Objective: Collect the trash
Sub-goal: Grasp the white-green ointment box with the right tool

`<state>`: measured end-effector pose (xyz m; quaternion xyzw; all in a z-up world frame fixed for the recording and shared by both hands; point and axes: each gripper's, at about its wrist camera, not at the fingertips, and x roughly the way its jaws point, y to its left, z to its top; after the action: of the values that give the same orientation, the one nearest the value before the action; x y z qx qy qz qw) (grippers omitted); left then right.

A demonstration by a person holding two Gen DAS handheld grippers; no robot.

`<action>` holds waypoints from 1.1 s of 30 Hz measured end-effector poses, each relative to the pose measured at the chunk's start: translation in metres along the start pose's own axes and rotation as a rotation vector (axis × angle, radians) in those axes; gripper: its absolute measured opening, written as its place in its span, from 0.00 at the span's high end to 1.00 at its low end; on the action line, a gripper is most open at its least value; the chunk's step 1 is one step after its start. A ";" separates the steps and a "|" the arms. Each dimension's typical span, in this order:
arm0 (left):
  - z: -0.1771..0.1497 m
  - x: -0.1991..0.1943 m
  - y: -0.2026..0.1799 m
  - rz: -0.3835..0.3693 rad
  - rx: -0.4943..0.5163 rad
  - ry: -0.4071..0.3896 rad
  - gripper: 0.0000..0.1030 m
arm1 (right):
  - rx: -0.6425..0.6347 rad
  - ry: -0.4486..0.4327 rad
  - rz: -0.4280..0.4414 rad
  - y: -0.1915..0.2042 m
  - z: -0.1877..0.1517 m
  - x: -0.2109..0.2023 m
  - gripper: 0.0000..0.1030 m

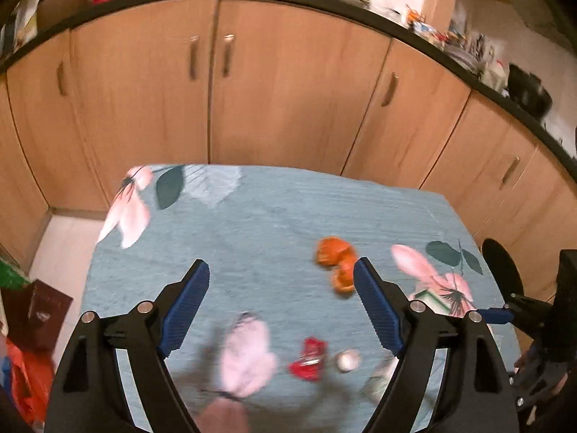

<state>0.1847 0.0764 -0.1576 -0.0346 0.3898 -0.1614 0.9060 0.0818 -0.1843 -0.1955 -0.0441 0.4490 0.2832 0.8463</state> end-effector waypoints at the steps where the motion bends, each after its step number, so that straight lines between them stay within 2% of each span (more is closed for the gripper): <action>1: -0.001 0.000 0.009 -0.007 -0.008 0.002 0.24 | -0.026 0.041 0.002 0.003 0.003 0.008 0.20; 2: -0.003 -0.001 0.017 -0.003 -0.007 -0.002 0.24 | -0.034 0.094 0.023 0.004 0.007 0.015 0.20; 4: -0.006 -0.004 0.022 0.007 0.013 -0.014 0.24 | -0.030 0.125 0.034 0.005 0.013 0.015 0.20; 6: -0.010 -0.006 0.026 0.007 0.043 -0.030 0.24 | -0.100 0.156 0.019 0.014 0.021 0.014 0.20; 8: -0.014 -0.004 0.034 -0.033 0.066 -0.012 0.24 | -0.293 0.207 0.005 0.036 0.023 0.015 0.20; 10: -0.020 0.000 0.035 -0.055 0.086 0.011 0.24 | -0.565 0.253 -0.071 0.056 0.028 0.019 0.18; 11: -0.021 0.001 0.034 -0.065 0.097 0.019 0.24 | -0.647 0.299 -0.078 0.060 0.032 0.028 0.16; 15: -0.028 -0.002 0.037 -0.150 0.083 0.038 0.24 | -0.898 0.480 -0.102 0.063 0.036 0.069 0.16; 17: -0.034 -0.004 0.037 -0.178 0.085 0.051 0.24 | -0.958 0.554 -0.104 0.053 0.034 0.087 0.16; 19: -0.037 -0.003 0.036 -0.183 0.100 0.066 0.24 | -0.950 0.626 -0.053 0.043 0.033 0.101 0.19; 21: -0.037 0.001 0.033 -0.190 0.112 0.083 0.24 | -0.881 0.663 -0.007 0.033 0.035 0.107 0.22; 22: -0.035 0.004 0.030 -0.189 0.120 0.091 0.24 | -0.810 0.685 0.035 0.026 0.039 0.106 0.32; 26: -0.013 0.026 0.004 -0.212 0.142 0.119 0.24 | -0.656 0.609 -0.004 0.004 0.034 0.085 0.47; 29: 0.003 0.055 -0.033 -0.209 0.187 0.148 0.24 | -0.501 0.525 0.010 -0.011 0.027 0.054 0.50; 33: 0.008 0.098 -0.076 -0.188 0.249 0.210 0.24 | -0.282 0.376 0.015 -0.034 0.007 0.003 0.52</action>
<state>0.2332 -0.0278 -0.2063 0.0583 0.4542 -0.2949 0.8387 0.1057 -0.2086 -0.1997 -0.2105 0.5550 0.3364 0.7311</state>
